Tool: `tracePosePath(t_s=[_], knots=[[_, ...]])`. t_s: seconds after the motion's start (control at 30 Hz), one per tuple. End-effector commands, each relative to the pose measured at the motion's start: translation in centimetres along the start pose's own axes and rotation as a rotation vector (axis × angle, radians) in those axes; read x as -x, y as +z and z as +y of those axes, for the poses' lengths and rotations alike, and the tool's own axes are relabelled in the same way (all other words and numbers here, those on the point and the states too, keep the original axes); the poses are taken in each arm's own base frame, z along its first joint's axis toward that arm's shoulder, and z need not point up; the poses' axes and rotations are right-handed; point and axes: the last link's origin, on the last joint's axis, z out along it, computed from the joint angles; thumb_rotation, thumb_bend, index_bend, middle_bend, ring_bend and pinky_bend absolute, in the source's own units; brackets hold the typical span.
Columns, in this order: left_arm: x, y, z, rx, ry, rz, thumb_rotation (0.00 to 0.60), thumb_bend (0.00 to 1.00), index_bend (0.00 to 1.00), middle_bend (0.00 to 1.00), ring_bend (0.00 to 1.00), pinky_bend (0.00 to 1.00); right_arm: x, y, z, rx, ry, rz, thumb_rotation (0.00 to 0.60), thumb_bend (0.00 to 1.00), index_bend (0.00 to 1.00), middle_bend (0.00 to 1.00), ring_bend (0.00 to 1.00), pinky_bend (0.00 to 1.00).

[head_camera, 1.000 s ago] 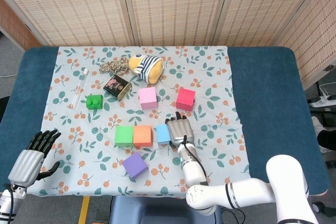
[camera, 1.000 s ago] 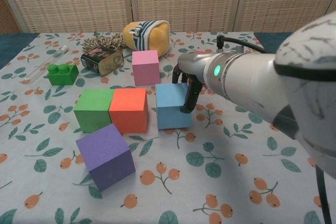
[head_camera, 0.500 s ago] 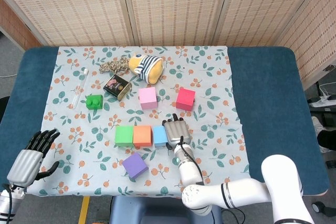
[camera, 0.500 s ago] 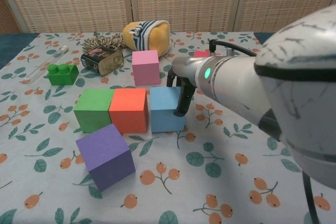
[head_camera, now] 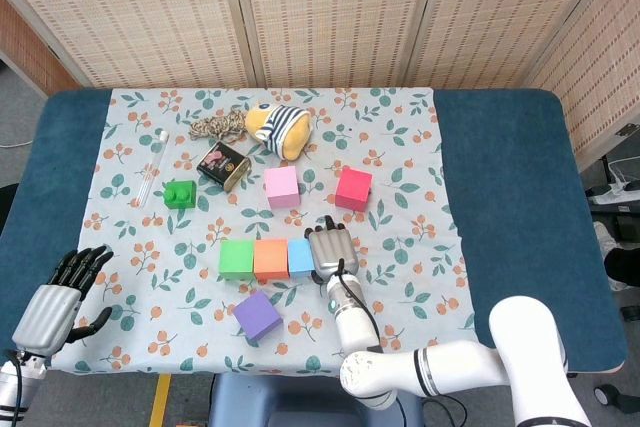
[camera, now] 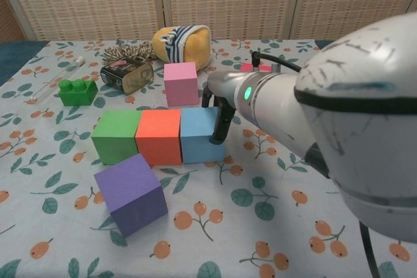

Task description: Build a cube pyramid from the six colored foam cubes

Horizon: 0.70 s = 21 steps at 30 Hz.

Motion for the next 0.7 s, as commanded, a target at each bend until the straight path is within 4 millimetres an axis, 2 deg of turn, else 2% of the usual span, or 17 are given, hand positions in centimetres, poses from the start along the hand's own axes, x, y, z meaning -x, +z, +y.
tracePosePath(t_s=[0.03,0.37,0.47,0.57,0.6,0.7], knots=[[-0.01,0.02,-0.01,0.0,-0.001,0.0,0.6,0.35,0.0,0.04,0.0,0.04,0.01,0.02,-0.04,0.001,0.0,-0.002,0.6,0.21,0.79,0.24,0.03,0.19],[-0.06,-0.03,-0.07,-0.005,-0.001,0.001,0.6,0.36,0.0,0.04,0.0,0.04,0.38,0.26,-0.29,-0.005,0.006,-0.022,0.6,0.21,0.7,0.24,0.03,0.22],[-0.09,-0.01,-0.09,-0.005,-0.002,0.002,0.6,0.36,0.0,0.05,0.0,0.04,0.45,0.26,-0.32,-0.005,0.002,-0.03,0.6,0.21,0.63,0.23,0.03,0.22],[-0.1,-0.01,-0.09,-0.005,-0.002,0.002,0.6,0.36,0.0,0.05,0.0,0.04,0.48,0.24,-0.29,-0.007,0.009,-0.042,0.6,0.21,0.48,0.19,0.03,0.22],[-0.09,-0.01,-0.09,-0.005,-0.003,0.001,0.6,0.36,0.0,0.05,0.0,0.04,0.46,0.25,-0.27,-0.008,0.012,-0.044,0.6,0.21,0.4,0.16,0.03,0.22],[-0.1,-0.03,-0.09,-0.005,-0.003,0.001,0.6,0.35,0.0,0.05,0.0,0.04,0.39,0.23,-0.15,-0.011,0.018,-0.049,0.6,0.21,0.28,0.11,0.02,0.22]])
